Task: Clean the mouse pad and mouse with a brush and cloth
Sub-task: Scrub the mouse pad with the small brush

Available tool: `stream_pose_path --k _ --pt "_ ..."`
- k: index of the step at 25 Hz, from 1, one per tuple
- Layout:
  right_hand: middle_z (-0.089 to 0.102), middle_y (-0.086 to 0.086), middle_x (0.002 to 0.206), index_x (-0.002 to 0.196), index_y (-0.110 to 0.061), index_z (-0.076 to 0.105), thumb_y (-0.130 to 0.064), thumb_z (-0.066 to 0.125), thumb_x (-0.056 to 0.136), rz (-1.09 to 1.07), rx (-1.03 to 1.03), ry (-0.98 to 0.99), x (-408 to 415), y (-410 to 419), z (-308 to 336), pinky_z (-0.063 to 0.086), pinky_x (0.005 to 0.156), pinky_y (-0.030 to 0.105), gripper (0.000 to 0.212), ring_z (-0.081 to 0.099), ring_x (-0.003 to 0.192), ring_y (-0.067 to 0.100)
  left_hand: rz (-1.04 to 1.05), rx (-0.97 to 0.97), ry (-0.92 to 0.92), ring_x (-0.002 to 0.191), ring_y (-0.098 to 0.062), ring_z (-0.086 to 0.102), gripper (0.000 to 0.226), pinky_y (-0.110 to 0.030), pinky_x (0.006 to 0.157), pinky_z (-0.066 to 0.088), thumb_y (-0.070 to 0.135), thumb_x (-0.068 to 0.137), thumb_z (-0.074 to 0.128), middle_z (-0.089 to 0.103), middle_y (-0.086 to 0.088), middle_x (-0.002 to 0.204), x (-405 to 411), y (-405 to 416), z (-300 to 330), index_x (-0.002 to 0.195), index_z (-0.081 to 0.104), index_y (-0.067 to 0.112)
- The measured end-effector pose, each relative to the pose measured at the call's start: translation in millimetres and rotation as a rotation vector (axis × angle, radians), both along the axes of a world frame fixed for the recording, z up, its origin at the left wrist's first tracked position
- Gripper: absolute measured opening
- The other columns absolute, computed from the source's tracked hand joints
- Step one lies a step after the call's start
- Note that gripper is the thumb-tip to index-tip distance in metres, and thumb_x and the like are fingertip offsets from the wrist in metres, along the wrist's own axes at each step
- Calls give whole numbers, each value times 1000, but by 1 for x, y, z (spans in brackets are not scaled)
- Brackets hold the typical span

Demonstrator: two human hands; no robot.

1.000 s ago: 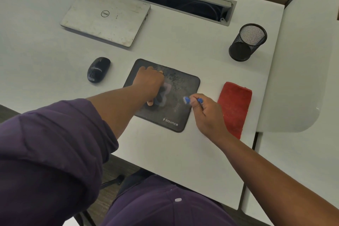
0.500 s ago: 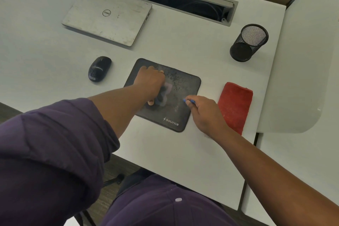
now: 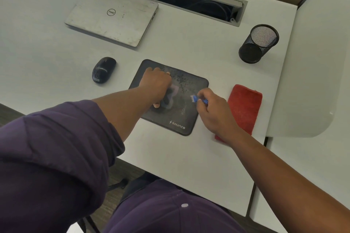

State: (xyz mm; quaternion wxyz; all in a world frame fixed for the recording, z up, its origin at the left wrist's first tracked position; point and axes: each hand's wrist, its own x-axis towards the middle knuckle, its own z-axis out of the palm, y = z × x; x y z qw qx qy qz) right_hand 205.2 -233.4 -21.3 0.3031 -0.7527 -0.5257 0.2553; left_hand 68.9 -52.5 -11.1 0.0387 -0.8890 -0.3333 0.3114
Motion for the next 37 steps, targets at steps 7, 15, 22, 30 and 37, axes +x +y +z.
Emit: stream_pose_path --k 7,15,22,30,37 --pt "72 7 107 113 -13 72 -14 56 98 296 -192 -143 7 17 -3 47 83 35 22 63 98 27 14 17 -21 108 -23 53 90 -33 77 32 37 53 95 64 1 104 0 -2 2 129 53 14" --pt "70 -9 95 115 -22 73 -21 57 99 156 -61 -74 11 19 8 39 71 23 22 58 86 12 15 3 -13 108 -23 53 83 -33 77 30 31 53 94 63 2 101 1 -2 1 124 55 15" --pt "69 -11 82 96 -24 74 -25 60 96 35 -119 70 4 11 4 44 64 26 14 62 76 14 18 1 -15 105 -23 53 88 -34 75 29 32 48 96 61 2 94 1 -1 2 123 54 14" --pt "62 -17 64 83 -24 70 -27 61 95 17 -46 157 -1 -3 2 42 61 19 15 56 63 1 -2 20 -16 104 -24 54 81 -34 74 30 36 52 94 64 1 101 -1 -1 1 120 55 15" --pt "72 -8 74 85 -21 66 -29 54 101 -18 -172 330 -18 -12 -6 51 69 31 22 64 68 8 -8 22 -36 102 -23 54 71 -34 74 31 33 57 91 64 1 103 0 -2 0 118 58 16"
